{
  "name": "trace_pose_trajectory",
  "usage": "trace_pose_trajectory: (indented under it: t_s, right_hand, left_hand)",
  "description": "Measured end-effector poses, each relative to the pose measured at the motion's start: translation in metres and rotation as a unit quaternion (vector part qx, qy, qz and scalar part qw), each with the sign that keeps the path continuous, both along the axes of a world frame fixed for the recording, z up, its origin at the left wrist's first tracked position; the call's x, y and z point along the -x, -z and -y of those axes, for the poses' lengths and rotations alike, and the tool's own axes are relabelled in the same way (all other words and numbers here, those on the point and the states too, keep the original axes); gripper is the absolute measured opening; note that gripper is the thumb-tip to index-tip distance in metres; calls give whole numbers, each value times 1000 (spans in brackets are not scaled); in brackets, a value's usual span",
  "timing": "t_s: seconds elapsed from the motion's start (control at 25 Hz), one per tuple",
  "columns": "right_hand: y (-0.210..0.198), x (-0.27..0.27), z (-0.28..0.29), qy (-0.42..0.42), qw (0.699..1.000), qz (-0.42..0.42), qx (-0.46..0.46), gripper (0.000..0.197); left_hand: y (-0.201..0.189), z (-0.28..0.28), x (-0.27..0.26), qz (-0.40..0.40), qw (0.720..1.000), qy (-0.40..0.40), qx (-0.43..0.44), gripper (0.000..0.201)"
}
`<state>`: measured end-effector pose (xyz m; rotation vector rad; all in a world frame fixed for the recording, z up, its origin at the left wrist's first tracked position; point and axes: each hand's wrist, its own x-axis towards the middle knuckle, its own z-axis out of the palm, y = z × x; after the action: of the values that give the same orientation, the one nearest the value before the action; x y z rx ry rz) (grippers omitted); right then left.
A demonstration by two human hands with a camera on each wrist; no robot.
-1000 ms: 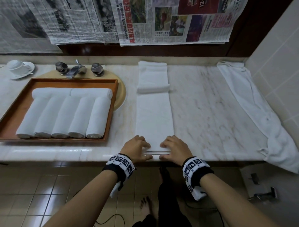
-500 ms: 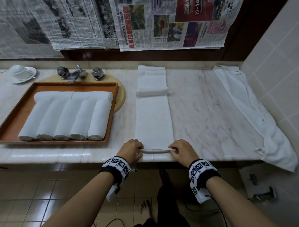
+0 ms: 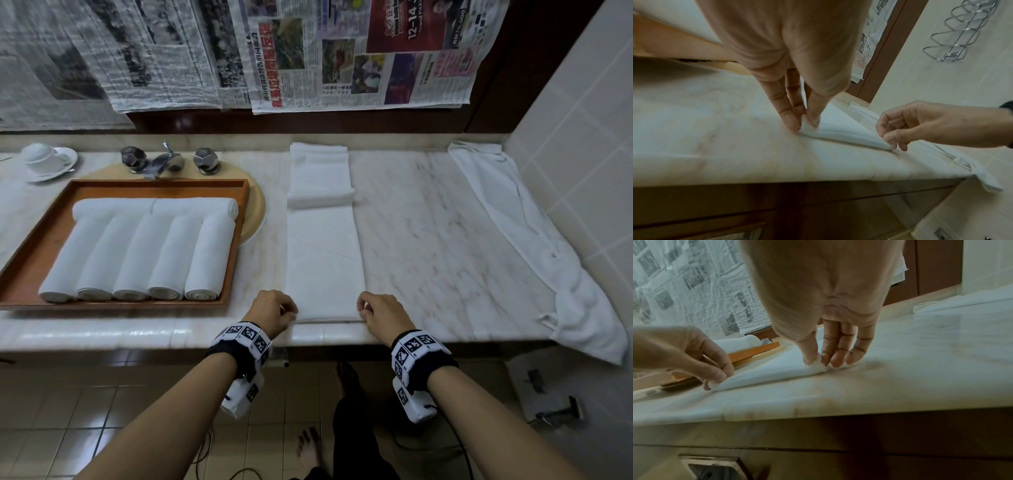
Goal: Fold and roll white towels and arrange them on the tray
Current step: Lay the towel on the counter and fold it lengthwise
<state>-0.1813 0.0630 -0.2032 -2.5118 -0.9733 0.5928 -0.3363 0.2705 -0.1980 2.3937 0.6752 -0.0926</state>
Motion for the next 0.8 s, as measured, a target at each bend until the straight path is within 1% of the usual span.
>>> trace_pose_trajectory:
  t_s: [0.16,0.24,0.32,0.4,0.48,0.56,0.6,0.68,0.72,0.8]
  right_hand:
    - [0,2,-4,-2,999,27,27,18]
    - [3,3,-5,-3,998,55,41,15]
    - [7,3,-6,-14,995,93,16,10]
    - [13,5,-8,-47,992,116,-16,14]
    - [16,10,-10,-72,990,118,-15,16]
    - [17,18,-8,-72,990,115,-25,6]
    - [16,19,-5,-70,990,115,-37,6]
    - [14,20,-4,-78,991,102,-25,16]
    - [13,17,-4,-84,992,98,-14,17]
    - [12,12,-7,-99,989,113,-8,15]
  left_hand:
    - [-5,4,-8,-37,999,-20,-24,10]
    - [-8,8,-13,-55,997,-18,-50,11]
    - [-8,13,-17,-68,993,14,-98,15]
    - [-6,17,-19,-80,988,37,-124,21]
    - [-1,20,-16,-95,985,48,-137,24]
    - [3,27,-8,-94,979,68,-169,19]
    - [5,29,-5,-83,977,76,-179,16]
    - [9,31,1,-66,979,83,-175,21]
    - [11,29,2,-64,978,89,-177,23]
    - [9,24,-1,-73,973,102,-195,22]
